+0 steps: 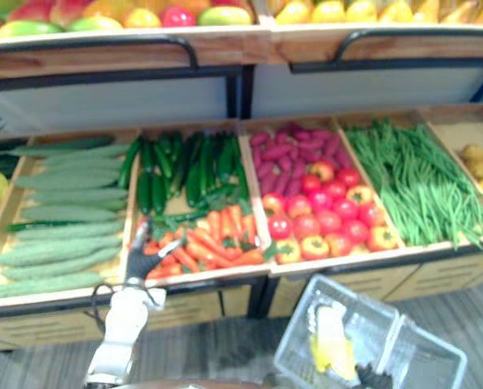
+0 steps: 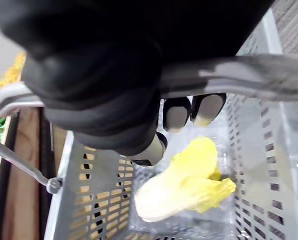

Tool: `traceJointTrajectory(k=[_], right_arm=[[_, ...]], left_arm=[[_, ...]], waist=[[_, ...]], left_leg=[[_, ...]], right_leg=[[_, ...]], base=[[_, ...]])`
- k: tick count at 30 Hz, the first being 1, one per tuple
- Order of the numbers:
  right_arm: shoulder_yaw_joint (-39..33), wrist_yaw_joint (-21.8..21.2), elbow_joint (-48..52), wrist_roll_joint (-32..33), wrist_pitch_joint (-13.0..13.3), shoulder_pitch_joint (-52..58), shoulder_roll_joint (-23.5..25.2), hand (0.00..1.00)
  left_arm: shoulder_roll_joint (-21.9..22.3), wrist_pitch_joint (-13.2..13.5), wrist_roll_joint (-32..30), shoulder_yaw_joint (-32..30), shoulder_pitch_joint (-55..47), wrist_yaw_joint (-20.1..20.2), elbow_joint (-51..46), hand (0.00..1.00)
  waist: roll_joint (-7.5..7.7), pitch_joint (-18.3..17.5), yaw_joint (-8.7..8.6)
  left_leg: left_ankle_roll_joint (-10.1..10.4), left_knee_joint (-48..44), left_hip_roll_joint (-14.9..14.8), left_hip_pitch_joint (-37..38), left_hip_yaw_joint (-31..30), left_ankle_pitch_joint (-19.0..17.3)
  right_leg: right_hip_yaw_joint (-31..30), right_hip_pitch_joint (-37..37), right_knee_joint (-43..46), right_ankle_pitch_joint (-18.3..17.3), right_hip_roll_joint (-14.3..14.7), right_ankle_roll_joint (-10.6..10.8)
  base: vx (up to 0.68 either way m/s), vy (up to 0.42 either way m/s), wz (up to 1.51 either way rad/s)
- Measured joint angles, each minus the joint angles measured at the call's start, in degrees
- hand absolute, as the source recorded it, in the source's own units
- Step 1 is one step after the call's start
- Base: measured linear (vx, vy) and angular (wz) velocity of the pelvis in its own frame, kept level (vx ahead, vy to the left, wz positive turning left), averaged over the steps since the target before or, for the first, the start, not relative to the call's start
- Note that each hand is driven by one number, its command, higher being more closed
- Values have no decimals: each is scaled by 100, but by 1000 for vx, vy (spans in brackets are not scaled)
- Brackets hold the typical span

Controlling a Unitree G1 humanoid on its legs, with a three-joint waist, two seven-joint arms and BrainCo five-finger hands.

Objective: Pick vegetable in the basket

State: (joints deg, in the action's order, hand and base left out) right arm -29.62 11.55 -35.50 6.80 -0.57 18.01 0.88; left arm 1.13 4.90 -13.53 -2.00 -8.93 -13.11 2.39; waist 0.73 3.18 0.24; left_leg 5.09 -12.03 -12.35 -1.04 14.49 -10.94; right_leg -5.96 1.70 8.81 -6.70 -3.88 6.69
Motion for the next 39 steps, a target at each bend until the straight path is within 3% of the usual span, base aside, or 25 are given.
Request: traceJointTrajectory(k=[1, 3, 4, 5, 7, 10, 11, 16, 25, 26, 31, 36, 39], right_arm=[[-67, -1, -61, 3, 1, -26, 19, 100], [-204, 6, -322, 17, 3, -139, 32, 100], [-325, 13, -555, 50, 33, -260, 0, 100], [-508, 18, -776, 56, 59, -378, -120, 100], [-672, 18, -979, 71, 63, -461, -149, 100], [-811, 20, -1031, 88, 123, -541, -42, 100], [-774, 24, -1019, 87, 155, -649, -17, 100], [-307, 61, -618, 61, 207, -938, -7, 100], [-72, 296, 13, 43, 226, -1125, 12, 100], [-11, 324, 119, 43, 226, -1211, 8, 100], [176, 391, 494, 43, 222, -1623, -5, 100], [456, 406, 814, 42, 199, -1968, -120, 100], [516, 409, 967, 44, 189, -1933, -220, 100]], left_arm=[[11, -4, 0, -78, 7, -27, -13, 0], [-3, -8, -13, -176, 30, -110, -38, 0], [-1, -12, -42, -155, 82, -171, 5, 0], [43, -14, -106, -103, 160, -185, 121, 0], [19, -26, -297, -33, 431, -186, 533, 0], [-80, -177, -490, 16, 903, -188, 1047, 0], [-214, -285, -672, 193, 1229, -176, 1252, 0], [-594, -296, -1287, 441, 2024, -195, 1472, 0], [-984, -323, -2149, 716, 3116, -232, 2182, 0], [-1031, -370, -2141, 700, 3330, -236, 2369, 100], [-1088, -504, -2157, 387, 4317, -438, 2938, 100], [-1504, -511, -2562, 94, 5107, -361, 3507, 100], [-1478, -504, -2619, 3, 5159, -291, 3537, 100]], waist=[[-73, -44, -9], [63, -20, -66], [52, -24, -99], [-26, -33, -150], [-40, -21, -195], [-7, 5, -341], [49, 132, -401], [128, 542, -474], [-39, 1093, -478], [-31, 1273, -477], [23, 1777, -447], [13, 1953, -421], [25, 1999, -445]], left_leg=[[-35, -1, -128, -15, 259, 9], [-186, 124, -280, 66, 1036, 66], [-383, 120, -355, 108, 1462, 222], [-197, 431, -299, 127, 1457, 672], [152, 1058, -51, 298, 1360, 1088], [153, 1741, 199, 333, 1316, 1547], [136, 1750, 226, 215, 1378, 1569], [133, 1781, 238, -87, 1872, 1569], [119, 1745, 235, -283, 2275, 1581], [123, 1699, 225, -293, 2289, 1577], [16, 1175, 115, -801, 2515, 1472], [1, 1035, -6, -1093, 2824, 1420], [-24, 1056, -56, -1081, 2919, 1447]], right_leg=[[103, 8, 32, 29, 2, -41], [365, 21, -22, 70, -134, -101], [511, 8, -41, 64, -212, -92], [650, -23, -88, 49, -228, -61], [785, -75, -200, 88, -347, 5], [872, 85, -249, 140, -445, 83], [802, 245, -242, 183, -467, 132], [327, 860, -213, 397, -452, 172], [79, 1275, -199, 526, -460, 198], [78, 1324, -98, 526, -460, 198], [62, 1738, 132, 525, -521, 198], [-129, 2103, 19, 662, -424, 183], [-198, 2099, -102, 738, -366, 179]], base=[[52, -133, 62], [46, -24, 54], [43, 50, 69], [40, 35, 69], [18, 53, 53], [-21, 80, 24], [-30, 46, -14], [-35, 25, -47], [62, 2, -17], [0, 0, 0], [-40, -10, 5], [-51, -18, -22], [29, -23, -19]])
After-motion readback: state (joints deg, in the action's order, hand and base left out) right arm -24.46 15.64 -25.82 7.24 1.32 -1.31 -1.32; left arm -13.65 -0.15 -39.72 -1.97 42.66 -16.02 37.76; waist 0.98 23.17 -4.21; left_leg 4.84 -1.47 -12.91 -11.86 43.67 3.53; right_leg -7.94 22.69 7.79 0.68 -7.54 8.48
